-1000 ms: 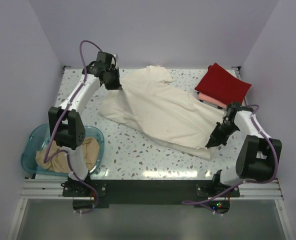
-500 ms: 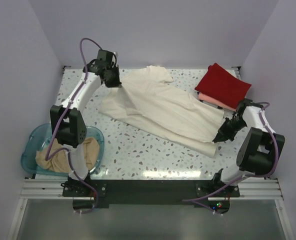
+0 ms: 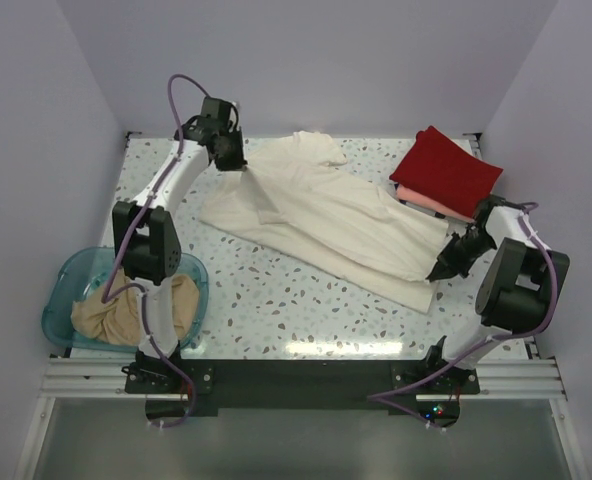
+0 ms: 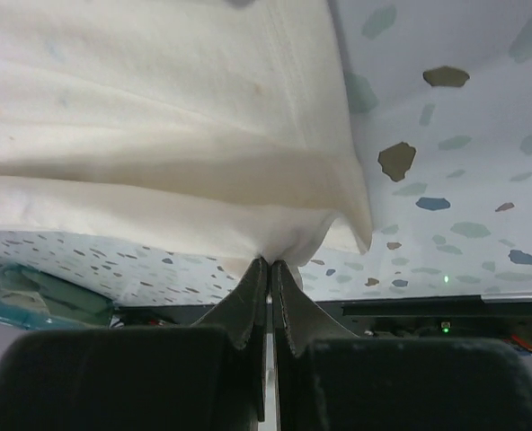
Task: Fold and stack the t-shirts
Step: Fold the tshirt
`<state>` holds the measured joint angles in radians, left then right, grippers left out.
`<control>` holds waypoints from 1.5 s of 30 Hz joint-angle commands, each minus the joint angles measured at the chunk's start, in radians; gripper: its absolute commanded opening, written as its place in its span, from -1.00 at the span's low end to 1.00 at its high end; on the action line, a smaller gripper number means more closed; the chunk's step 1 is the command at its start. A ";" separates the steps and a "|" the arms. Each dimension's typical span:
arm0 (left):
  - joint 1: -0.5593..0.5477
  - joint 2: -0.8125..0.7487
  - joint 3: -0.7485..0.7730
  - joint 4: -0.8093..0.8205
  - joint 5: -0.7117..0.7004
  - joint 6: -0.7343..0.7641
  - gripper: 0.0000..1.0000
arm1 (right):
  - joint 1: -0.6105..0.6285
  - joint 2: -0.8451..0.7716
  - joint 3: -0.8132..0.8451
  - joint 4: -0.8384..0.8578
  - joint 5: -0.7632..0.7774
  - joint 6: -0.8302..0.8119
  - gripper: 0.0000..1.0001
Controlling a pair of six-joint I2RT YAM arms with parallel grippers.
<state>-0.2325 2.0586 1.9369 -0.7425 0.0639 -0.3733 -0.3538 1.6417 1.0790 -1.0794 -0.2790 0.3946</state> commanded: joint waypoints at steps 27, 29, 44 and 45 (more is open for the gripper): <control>0.144 -0.173 -0.605 0.498 0.266 -0.171 0.60 | 0.237 -0.206 -0.146 0.150 0.092 0.159 0.32; 0.144 -0.179 -0.639 0.537 0.266 -0.193 0.61 | 0.242 -0.183 -0.163 0.177 0.095 0.161 0.32; 0.217 -0.190 -0.842 0.620 0.223 -0.253 0.63 | 0.329 0.024 -0.153 0.231 0.159 0.139 0.32; 0.222 -0.196 -0.851 0.603 0.212 -0.254 0.63 | 0.340 0.026 -0.149 0.217 0.173 0.139 0.32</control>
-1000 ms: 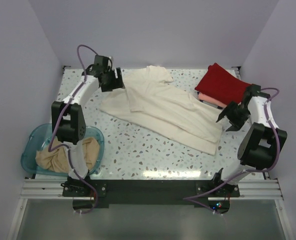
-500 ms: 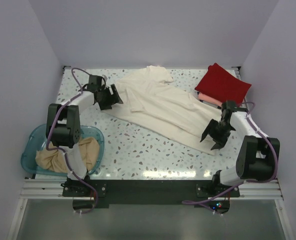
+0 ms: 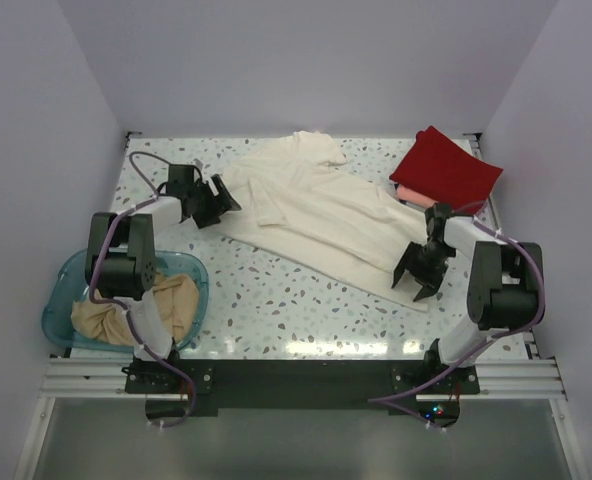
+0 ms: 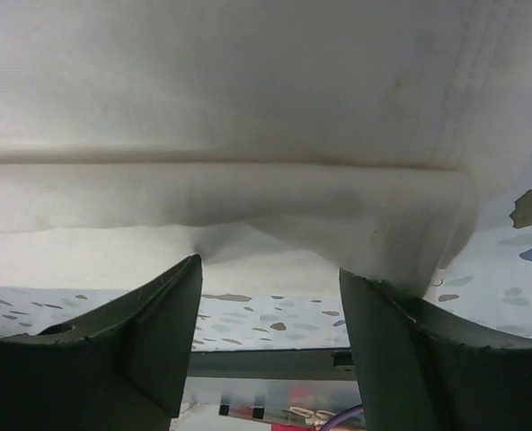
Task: Fold and stack the t-shirts
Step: Fold the tshirt
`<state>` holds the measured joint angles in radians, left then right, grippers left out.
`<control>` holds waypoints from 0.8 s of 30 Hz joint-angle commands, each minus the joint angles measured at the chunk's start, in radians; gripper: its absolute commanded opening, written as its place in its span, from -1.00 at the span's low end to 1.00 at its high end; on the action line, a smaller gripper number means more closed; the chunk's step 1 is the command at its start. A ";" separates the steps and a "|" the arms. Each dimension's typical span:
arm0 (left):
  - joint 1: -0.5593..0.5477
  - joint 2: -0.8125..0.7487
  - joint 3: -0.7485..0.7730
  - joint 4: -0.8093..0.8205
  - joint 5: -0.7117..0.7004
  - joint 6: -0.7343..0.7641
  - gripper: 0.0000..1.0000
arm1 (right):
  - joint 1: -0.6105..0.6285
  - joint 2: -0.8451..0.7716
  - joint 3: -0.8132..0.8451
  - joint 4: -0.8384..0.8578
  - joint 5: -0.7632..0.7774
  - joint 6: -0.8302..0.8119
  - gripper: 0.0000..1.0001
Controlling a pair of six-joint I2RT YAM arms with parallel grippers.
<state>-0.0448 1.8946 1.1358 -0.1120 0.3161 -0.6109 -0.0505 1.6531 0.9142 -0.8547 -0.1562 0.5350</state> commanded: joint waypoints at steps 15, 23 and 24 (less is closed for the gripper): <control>0.098 -0.123 -0.159 -0.115 -0.109 0.036 0.66 | 0.155 -0.087 -0.064 -0.122 0.058 0.063 0.32; 0.099 -0.206 -0.127 -0.112 -0.080 0.138 0.68 | 0.169 -0.157 -0.015 -0.168 0.084 0.088 0.33; 0.092 -0.210 -0.098 -0.120 -0.080 0.152 0.67 | 0.169 -0.171 -0.003 -0.178 0.090 0.086 0.34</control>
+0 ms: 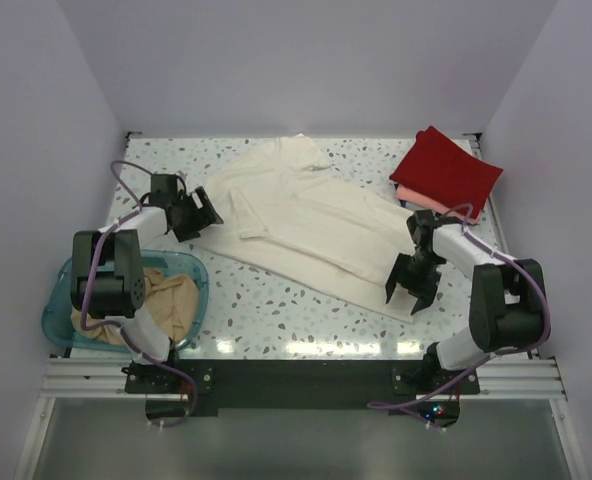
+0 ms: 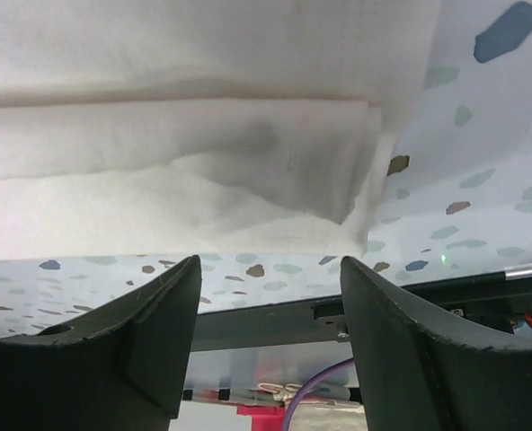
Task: Fold and stack the t-shirts
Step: Fold the tshirt
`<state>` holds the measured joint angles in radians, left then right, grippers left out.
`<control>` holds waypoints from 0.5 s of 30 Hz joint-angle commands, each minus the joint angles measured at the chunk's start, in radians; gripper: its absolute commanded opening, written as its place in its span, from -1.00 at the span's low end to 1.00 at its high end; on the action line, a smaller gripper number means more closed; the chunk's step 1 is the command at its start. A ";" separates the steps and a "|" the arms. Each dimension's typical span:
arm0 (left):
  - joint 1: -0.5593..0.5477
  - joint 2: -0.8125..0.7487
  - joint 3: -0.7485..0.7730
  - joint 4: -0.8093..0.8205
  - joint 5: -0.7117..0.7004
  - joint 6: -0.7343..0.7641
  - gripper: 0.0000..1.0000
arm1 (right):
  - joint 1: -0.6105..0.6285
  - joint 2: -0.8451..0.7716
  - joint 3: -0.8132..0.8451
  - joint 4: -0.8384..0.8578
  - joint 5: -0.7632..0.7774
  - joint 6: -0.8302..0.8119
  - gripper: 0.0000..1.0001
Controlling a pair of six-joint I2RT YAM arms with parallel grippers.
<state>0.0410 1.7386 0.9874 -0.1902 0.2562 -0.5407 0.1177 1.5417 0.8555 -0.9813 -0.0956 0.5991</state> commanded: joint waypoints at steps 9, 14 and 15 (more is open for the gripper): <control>-0.085 -0.102 0.117 -0.098 -0.006 0.124 0.68 | 0.000 -0.015 0.103 -0.017 0.065 0.028 0.30; -0.115 -0.111 0.103 -0.104 0.008 0.113 0.68 | 0.002 0.034 0.116 0.020 0.046 0.031 0.28; -0.119 -0.113 0.102 -0.104 0.008 0.108 0.68 | 0.000 0.034 0.117 0.024 0.045 0.031 0.28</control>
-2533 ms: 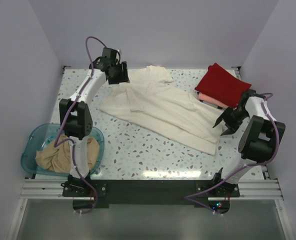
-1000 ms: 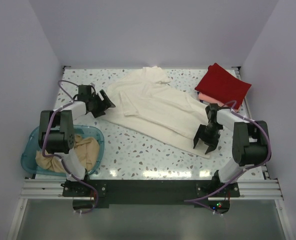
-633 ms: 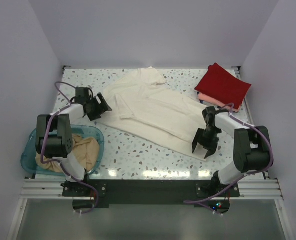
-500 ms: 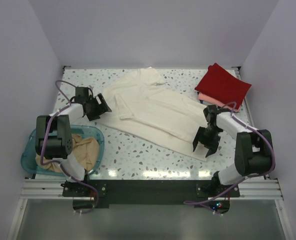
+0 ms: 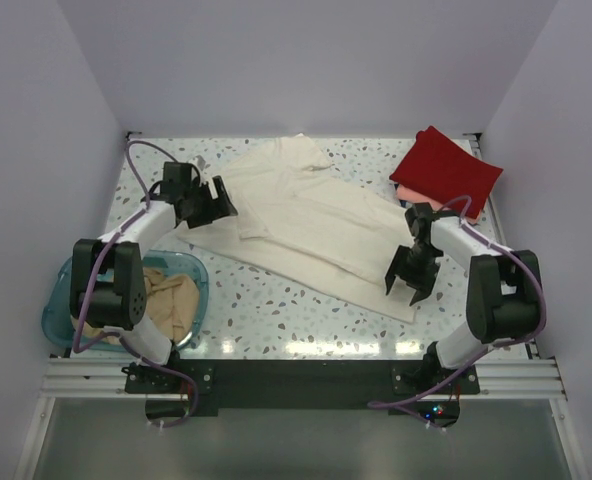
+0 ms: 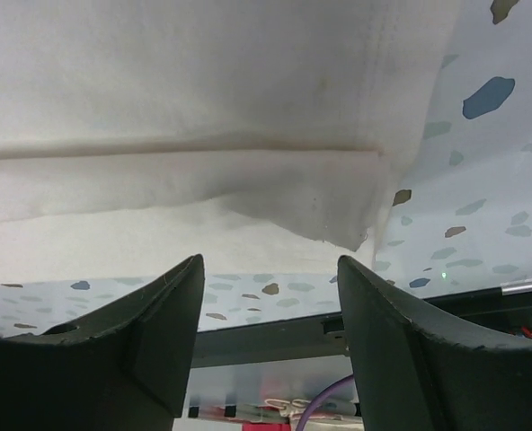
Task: Fold and stack the t-shirts
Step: Fold the tshirt
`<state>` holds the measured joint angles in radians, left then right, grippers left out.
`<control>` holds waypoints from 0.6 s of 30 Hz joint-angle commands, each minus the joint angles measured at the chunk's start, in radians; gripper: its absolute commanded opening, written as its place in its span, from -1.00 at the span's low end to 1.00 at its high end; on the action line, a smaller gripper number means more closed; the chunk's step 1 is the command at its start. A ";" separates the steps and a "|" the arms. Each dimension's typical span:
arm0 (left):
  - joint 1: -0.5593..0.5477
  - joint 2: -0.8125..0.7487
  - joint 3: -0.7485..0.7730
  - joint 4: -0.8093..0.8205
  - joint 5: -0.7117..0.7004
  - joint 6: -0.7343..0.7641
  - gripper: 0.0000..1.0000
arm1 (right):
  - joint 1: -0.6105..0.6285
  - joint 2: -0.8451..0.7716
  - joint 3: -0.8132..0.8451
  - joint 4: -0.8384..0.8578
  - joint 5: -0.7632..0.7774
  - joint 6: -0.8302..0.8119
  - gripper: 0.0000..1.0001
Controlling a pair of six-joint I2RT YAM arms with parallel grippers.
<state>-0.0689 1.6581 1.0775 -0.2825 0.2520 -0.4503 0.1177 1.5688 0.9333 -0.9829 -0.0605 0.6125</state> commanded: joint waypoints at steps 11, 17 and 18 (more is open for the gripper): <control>-0.022 -0.035 -0.016 -0.012 0.013 0.012 0.68 | 0.002 0.059 0.045 0.079 0.097 0.033 0.22; -0.022 -0.040 -0.056 -0.001 0.015 0.002 0.68 | 0.000 0.060 0.099 0.087 0.171 0.059 0.17; -0.022 -0.043 -0.057 0.002 0.015 0.002 0.68 | -0.001 0.062 0.120 0.082 0.179 0.061 0.17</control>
<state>-0.0864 1.6581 1.0348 -0.3042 0.2581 -0.4519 0.1177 1.6352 0.9863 -0.9203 0.0532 0.6422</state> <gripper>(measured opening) 0.841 0.588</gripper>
